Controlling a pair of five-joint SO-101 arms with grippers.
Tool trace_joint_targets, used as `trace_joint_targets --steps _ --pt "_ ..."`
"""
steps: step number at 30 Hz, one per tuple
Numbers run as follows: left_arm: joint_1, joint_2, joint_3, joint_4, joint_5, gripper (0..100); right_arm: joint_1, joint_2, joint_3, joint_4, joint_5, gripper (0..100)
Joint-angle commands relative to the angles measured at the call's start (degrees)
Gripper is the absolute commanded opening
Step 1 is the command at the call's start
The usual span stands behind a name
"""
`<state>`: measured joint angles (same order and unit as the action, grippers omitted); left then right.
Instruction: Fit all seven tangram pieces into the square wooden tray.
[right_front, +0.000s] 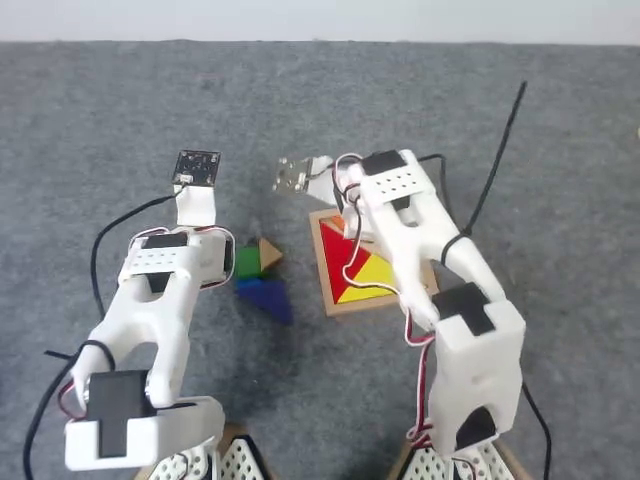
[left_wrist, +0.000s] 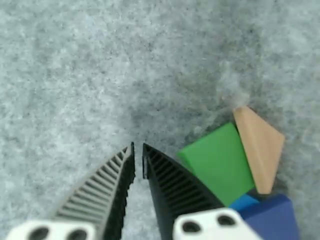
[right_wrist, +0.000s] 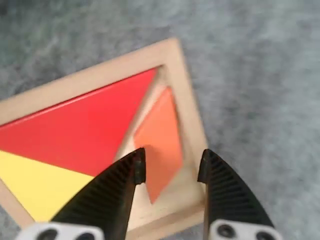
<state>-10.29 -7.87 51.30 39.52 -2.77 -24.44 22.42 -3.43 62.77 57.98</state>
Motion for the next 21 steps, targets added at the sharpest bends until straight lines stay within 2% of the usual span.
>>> trace_joint_targets --steps 1,12,21 --pt "0.5 -0.2 -0.3 -1.2 -0.7 3 2.1 -7.2 -3.5 -1.0 -5.1 18.0" --pt "0.5 -0.2 -0.3 -1.2 -0.7 3 10.3 -0.2 -1.5 -0.8 -6.1 18.0" --pt "0.5 -0.2 -0.3 -1.2 -0.7 3 6.6 5.4 -1.8 -2.9 -6.2 18.0"
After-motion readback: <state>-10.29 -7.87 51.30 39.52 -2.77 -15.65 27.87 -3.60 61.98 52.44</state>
